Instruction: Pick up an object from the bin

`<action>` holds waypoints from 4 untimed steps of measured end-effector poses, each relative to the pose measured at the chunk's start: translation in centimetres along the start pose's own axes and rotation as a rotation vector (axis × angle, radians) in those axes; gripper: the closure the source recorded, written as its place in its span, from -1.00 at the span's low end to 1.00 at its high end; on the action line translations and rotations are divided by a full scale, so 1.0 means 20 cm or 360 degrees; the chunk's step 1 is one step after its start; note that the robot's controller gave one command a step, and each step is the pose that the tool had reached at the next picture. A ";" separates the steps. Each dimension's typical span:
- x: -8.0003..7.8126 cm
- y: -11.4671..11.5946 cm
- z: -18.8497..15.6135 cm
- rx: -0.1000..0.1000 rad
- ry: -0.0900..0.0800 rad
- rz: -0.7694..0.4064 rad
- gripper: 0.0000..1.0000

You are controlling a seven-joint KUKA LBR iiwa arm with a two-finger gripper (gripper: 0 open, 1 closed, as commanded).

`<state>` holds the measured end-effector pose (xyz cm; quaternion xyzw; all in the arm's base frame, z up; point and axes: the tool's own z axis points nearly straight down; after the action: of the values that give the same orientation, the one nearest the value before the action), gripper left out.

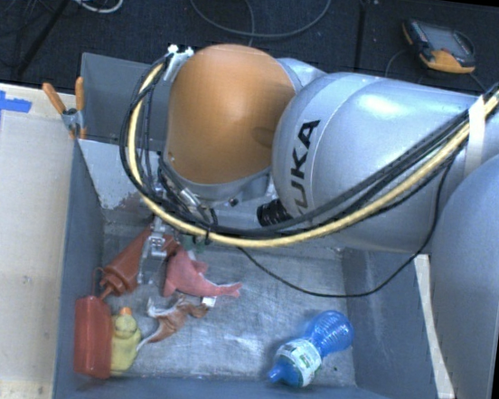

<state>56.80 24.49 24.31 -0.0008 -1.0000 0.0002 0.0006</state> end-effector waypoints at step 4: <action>-0.16 -0.04 0.71 -0.0002 -0.0003 -0.0815 -1.00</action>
Offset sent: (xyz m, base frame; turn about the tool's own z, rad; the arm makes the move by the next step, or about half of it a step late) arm 0.0109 0.0026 -0.0831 -0.1352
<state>60.04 23.76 10.09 0.2525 -0.9676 -0.0006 -0.0003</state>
